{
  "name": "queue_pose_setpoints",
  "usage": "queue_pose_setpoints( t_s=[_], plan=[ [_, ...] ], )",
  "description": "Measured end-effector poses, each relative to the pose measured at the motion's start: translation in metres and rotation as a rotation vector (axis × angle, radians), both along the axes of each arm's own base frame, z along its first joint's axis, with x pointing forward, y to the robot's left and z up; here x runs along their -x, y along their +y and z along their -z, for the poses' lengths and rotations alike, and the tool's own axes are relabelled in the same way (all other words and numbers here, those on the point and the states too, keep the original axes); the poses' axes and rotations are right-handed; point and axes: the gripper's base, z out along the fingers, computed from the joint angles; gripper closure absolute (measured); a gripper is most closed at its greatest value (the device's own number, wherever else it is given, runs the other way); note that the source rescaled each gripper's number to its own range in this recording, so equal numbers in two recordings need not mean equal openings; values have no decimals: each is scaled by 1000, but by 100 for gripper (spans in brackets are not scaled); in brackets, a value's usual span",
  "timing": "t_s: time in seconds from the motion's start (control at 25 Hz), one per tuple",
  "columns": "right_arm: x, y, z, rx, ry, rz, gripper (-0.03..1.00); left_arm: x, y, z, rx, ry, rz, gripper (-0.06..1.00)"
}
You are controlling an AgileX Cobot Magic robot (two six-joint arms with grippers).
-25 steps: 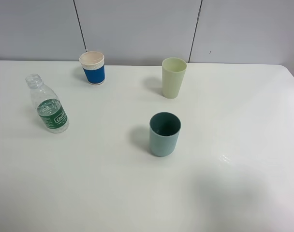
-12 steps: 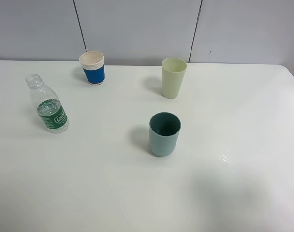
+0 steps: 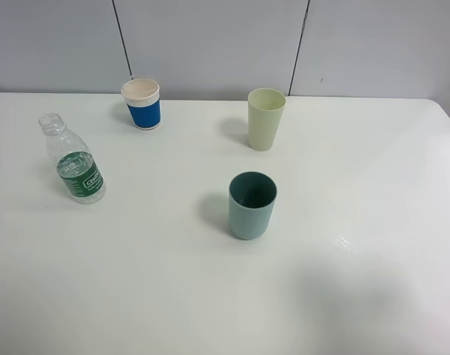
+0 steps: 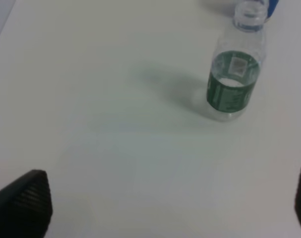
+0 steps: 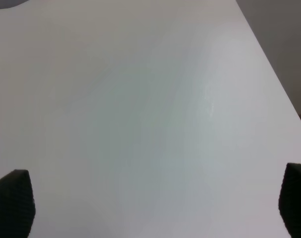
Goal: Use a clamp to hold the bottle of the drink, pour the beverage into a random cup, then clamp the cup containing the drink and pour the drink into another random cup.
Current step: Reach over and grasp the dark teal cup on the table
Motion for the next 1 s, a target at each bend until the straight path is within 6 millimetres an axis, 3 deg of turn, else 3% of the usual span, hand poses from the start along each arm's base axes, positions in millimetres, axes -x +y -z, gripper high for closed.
queue_pose_setpoints(
  t_s=[1.0],
  plan=[
    [0,0,0,0,0,0,-3,0,0,0,0,0,1,-5]
  ],
)
